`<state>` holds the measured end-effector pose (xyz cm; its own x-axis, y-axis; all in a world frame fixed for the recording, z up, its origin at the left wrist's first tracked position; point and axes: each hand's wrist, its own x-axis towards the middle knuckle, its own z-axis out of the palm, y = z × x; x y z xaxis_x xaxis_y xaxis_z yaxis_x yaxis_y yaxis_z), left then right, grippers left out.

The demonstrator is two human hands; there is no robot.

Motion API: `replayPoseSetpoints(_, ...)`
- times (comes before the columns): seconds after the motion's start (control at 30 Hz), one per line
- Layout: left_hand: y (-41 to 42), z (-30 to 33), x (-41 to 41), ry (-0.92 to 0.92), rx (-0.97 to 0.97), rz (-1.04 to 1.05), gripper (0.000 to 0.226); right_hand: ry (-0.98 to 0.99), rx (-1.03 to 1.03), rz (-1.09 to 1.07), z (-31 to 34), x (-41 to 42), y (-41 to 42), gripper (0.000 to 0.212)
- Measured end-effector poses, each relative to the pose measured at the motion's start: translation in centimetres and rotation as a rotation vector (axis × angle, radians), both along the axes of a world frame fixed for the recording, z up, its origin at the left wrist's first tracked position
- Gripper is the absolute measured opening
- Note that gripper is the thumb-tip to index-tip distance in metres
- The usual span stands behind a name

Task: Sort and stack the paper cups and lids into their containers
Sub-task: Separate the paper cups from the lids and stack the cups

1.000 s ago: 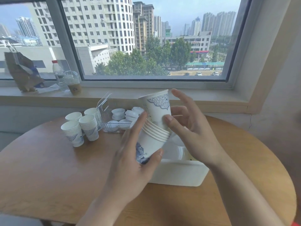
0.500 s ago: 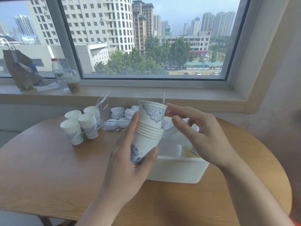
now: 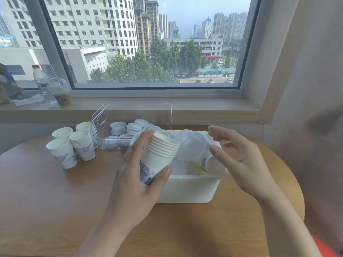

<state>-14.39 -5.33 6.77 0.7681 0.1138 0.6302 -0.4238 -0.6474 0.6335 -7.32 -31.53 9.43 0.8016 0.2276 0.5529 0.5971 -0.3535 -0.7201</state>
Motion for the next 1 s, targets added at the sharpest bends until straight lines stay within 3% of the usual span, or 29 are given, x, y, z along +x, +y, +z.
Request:
replayPoseSetpoints(0.23, -1.5, -0.4, 0.8, 0.003, 0.013, -0.006, 0.080, 0.080, -0.141, 0.039, -2.3, 0.8, -2.2, 0.061)
replayPoseSetpoints(0.4, -2.2, -0.7, 1.1, 0.011, 0.029, -0.027, 0.081, 0.075, -0.253, 0.009, -2.0, 1.7, -1.1, 0.066)
replayPoseSetpoints(0.7, -1.6, -0.2, 1.3, -0.006, 0.097, 0.008, 0.079, 0.076, -0.305, 0.057, -2.4, 2.0, 0.3, 0.070)
replayPoseSetpoints(0.87, -1.4, 0.1, 1.3, -0.010, 0.099, 0.009, 0.079, -0.003, -0.420, -0.095, -1.9, 1.8, -0.6, 0.071)
replayPoseSetpoints(1.0, -1.4, 0.1, 1.3, 0.002, 0.088, 0.011, 0.080, 0.000, -0.362, -0.147, -1.7, 1.8, -1.0, 0.064)
